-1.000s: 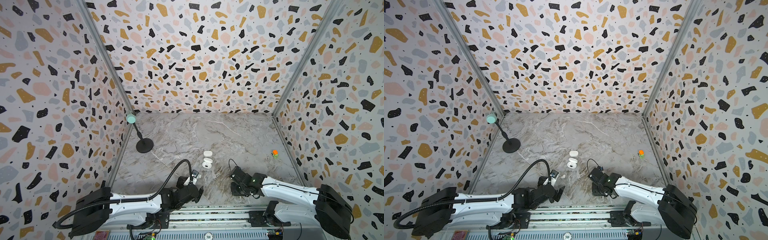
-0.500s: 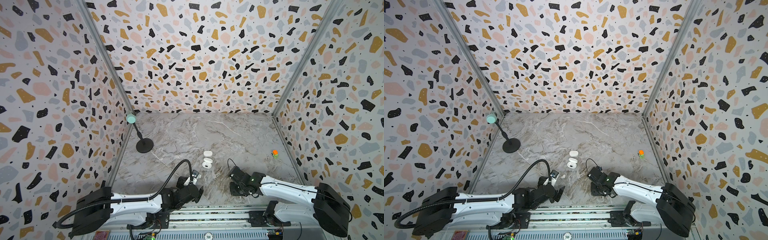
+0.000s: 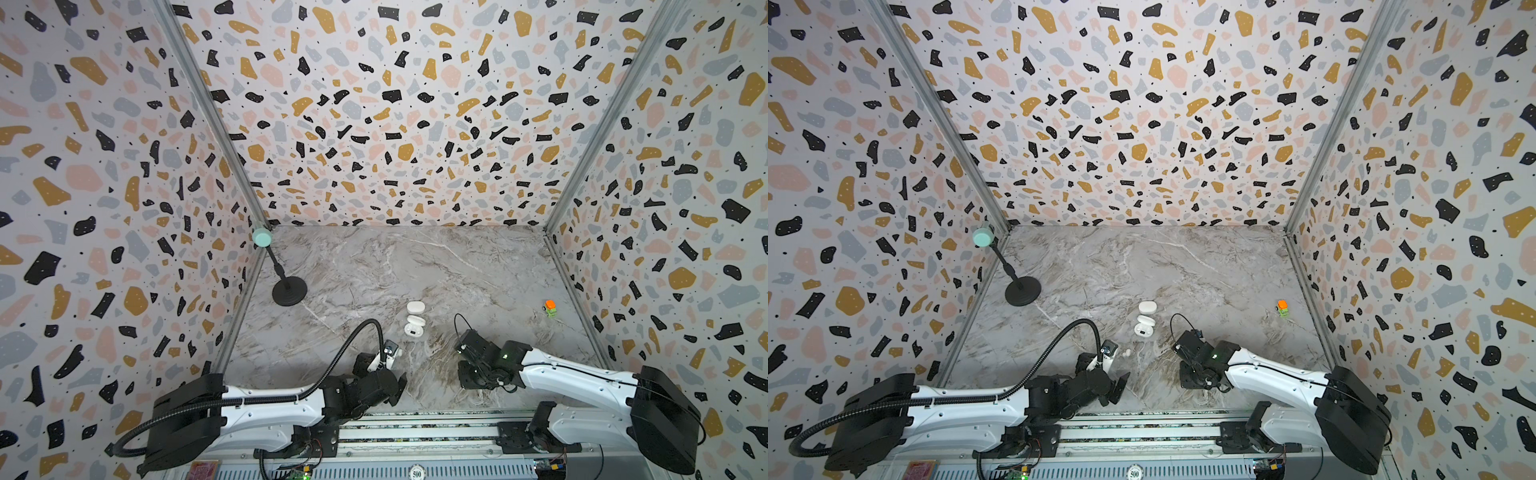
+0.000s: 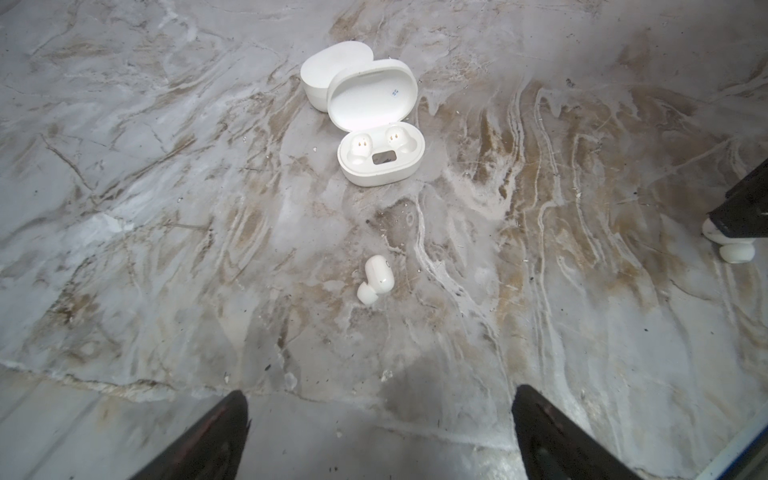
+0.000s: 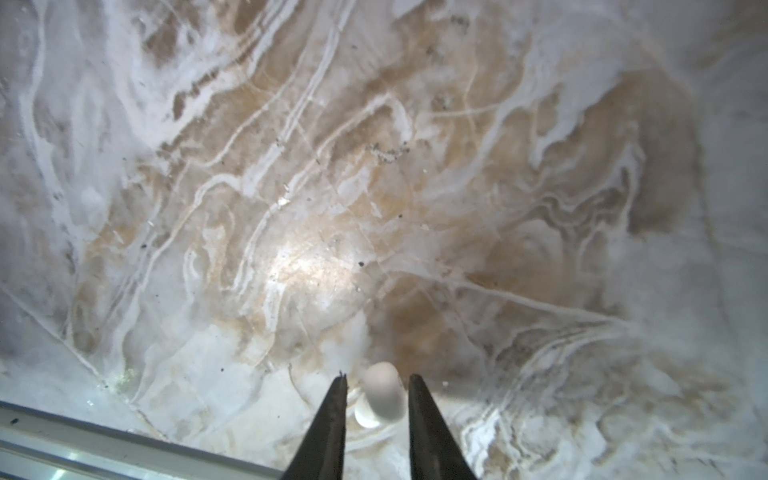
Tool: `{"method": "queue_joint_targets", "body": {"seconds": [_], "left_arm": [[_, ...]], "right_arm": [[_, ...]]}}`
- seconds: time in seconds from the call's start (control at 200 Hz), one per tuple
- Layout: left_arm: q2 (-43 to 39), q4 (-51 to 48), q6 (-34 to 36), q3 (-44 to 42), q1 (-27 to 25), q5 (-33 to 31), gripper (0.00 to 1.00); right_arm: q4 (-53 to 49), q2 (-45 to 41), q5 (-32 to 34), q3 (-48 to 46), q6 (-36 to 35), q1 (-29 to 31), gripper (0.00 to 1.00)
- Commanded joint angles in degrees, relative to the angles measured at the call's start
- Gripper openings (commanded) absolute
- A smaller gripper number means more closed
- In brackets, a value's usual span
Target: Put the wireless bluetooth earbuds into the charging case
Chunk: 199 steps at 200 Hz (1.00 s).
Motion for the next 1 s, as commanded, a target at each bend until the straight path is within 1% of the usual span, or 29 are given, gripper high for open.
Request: {"method": "queue_joint_targets", "body": {"seconds": [0.0,0.215,0.425,0.746,0.991], "left_arm": [[-0.64,1.66,0.29,0.84,-0.31,-0.07,1.00],[-0.64,1.66,0.33,1.02,-0.31,0.04,1.00],[-1.04,1.29,0.30,1.28,-0.31,0.04,1.00],[-0.89,1.24,0.36,1.28,-0.31,-0.01,1.00],[-0.56,1.31,0.38,1.37,-0.31,0.05,1.00]], "right_arm": [[-2.74,-3.73,1.00,0.61,-0.69,-0.13,0.27],[-1.88,-6.89,-0.18,-1.97,-2.82,-0.21,0.28],[-1.61,-4.53,0.42,-2.80,-3.54,-0.42,0.27],[0.95,-2.34,-0.63,-3.07,-3.99,-0.59,0.26],[1.90,-1.18,-0.84,-3.50,-4.10,-0.91,0.23]]}}
